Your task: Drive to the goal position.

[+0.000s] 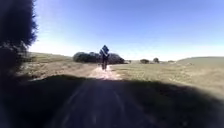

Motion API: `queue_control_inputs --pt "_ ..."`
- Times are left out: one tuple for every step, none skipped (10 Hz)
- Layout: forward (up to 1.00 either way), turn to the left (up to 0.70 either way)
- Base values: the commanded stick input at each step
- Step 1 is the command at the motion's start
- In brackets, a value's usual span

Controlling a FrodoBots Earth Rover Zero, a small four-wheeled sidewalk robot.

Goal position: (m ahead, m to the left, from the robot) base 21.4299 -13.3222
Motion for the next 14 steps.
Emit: queue_control_inputs --pt "1.0 0.0" --pt "1.0 0.0" --pt "1.0 0.0" --pt "1.0 0.0" --pt "1.0 0.0" --pt "1.0 0.0" --pt "1.0 0.0" --pt "1.0 0.0" --pt "1.0 0.0" --pt "1.0 0.0" --pt "1.0 0.0" --pt "1.0 0.0" --pt "1.0 0.27" --pt "1.0 0.08"
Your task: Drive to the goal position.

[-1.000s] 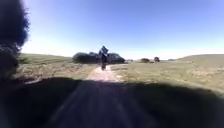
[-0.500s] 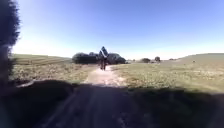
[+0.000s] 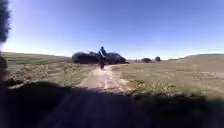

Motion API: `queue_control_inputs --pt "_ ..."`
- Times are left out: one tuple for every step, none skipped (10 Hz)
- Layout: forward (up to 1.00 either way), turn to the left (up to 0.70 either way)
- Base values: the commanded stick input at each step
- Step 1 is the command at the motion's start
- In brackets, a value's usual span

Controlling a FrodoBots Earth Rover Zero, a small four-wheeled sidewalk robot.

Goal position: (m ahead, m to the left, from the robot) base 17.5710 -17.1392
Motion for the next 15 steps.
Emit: queue_control_inputs --pt "1.0 0.0" --pt "1.0 0.0" --pt "1.0 0.0" --pt "1.0 0.0" --pt "1.0 0.0" --pt "1.0 0.0" --pt "1.0 0.0" --pt "1.0 0.0" --pt "1.0 0.0" --pt "1.0 0.0" --pt "1.0 0.0" --pt "1.0 0.0" --pt "1.0 0.0" --pt "1.0 0.0" --pt "1.0 0.0"
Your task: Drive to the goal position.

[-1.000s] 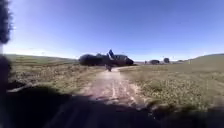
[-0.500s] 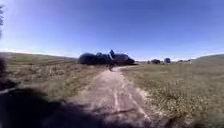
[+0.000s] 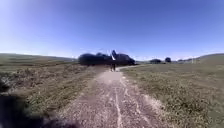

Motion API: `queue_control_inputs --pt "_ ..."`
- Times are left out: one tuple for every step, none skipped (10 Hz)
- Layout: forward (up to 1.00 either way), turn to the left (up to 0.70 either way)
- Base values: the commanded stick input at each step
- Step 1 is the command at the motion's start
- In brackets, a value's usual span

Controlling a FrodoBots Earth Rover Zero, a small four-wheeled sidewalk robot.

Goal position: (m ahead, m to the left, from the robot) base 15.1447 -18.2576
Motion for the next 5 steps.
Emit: queue_control_inputs --pt "1.0 0.0" --pt "1.0 0.0" --pt "1.0 0.0" --pt "1.0 0.0" --pt "1.0 0.0"
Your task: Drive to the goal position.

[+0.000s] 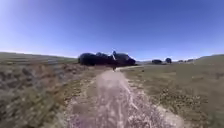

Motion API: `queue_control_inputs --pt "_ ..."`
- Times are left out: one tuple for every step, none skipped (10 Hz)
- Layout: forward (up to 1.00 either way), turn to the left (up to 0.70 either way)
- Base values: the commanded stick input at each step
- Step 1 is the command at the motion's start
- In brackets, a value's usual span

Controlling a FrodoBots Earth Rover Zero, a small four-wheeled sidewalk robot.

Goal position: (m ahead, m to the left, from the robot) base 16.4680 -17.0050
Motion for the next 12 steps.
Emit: queue_control_inputs --pt "1.0 0.0" --pt "1.0 0.0" --pt "1.0 0.0" --pt "1.0 0.0" --pt "1.0 0.0" --pt "1.0 0.0" --pt "1.0 0.0" --pt "1.0 0.0" --pt "1.0 -0.1" --pt "1.0 -0.23" --pt "1.0 -0.33" --pt "1.0 -0.19"
